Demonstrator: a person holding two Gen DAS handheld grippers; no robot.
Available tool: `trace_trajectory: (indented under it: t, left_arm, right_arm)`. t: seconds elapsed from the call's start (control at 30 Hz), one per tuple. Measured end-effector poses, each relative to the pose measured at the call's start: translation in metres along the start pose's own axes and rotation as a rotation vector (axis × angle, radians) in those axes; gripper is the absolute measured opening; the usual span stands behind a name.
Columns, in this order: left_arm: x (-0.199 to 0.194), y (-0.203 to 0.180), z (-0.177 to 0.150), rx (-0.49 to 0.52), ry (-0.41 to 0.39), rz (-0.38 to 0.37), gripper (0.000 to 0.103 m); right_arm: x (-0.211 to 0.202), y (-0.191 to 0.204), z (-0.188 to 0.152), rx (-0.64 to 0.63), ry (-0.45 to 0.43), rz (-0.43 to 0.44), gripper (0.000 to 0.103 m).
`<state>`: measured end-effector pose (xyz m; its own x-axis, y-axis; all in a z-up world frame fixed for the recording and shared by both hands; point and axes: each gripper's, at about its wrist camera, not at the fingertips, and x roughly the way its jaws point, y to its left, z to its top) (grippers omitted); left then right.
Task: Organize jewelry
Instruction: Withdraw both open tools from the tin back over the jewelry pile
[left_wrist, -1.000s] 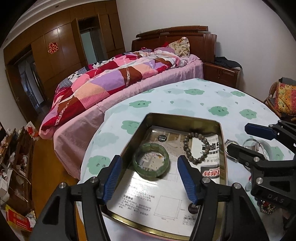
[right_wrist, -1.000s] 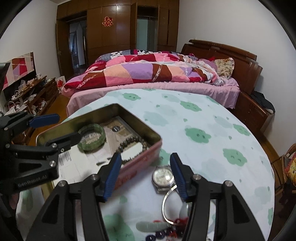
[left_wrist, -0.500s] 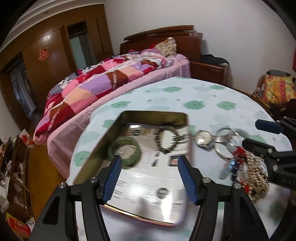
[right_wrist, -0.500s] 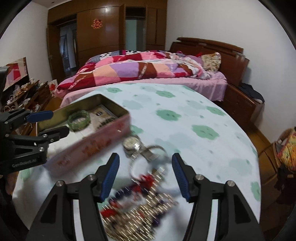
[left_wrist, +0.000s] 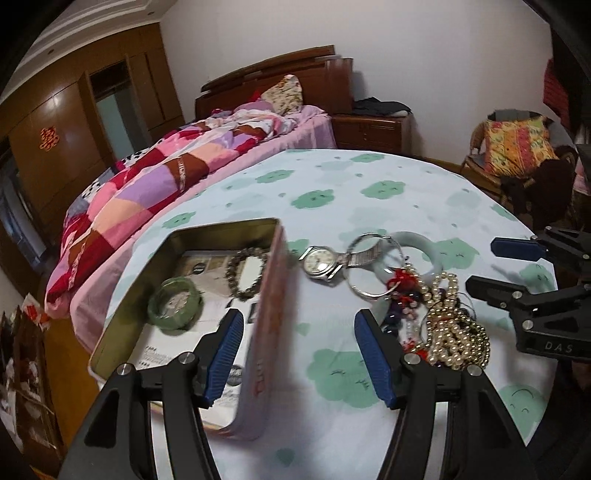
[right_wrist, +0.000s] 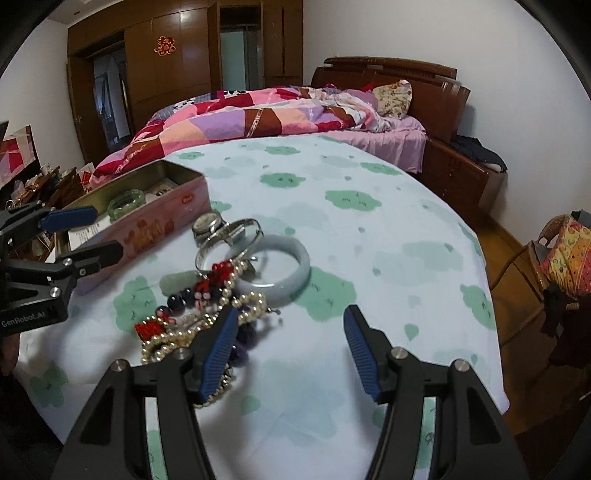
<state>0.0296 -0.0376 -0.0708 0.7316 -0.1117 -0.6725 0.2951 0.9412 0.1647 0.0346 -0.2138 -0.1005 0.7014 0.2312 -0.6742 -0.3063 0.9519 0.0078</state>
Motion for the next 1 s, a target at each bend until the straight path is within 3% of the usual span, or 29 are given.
trace_trajectory:
  t: [0.37,0.63,0.77,0.9,1.0]
  left_arm:
    - [0.027,-0.012,0.020,0.000,0.031,-0.049,0.063]
    - [0.029,-0.025,0.013,0.031,0.047,-0.081,0.062]
    - [0.031,-0.026,0.011,0.040,0.054,-0.093,0.057]
    - [0.038,-0.027,0.005,0.048,0.091,-0.117,0.040]
    - [0.040,-0.030,0.003,0.056,0.098,-0.132,0.038]
  right_arm:
    - [0.000,-0.008,0.000,0.028,-0.021,0.001,0.061]
    - [0.000,-0.012,-0.002,0.038,-0.021,0.009,0.061]
    - [0.001,-0.009,-0.003,0.030,-0.016,0.011,0.061]
    - [0.001,-0.008,-0.003,0.030,-0.016,0.010,0.061]
    - [0.002,-0.008,-0.004,0.036,-0.014,0.009,0.061]
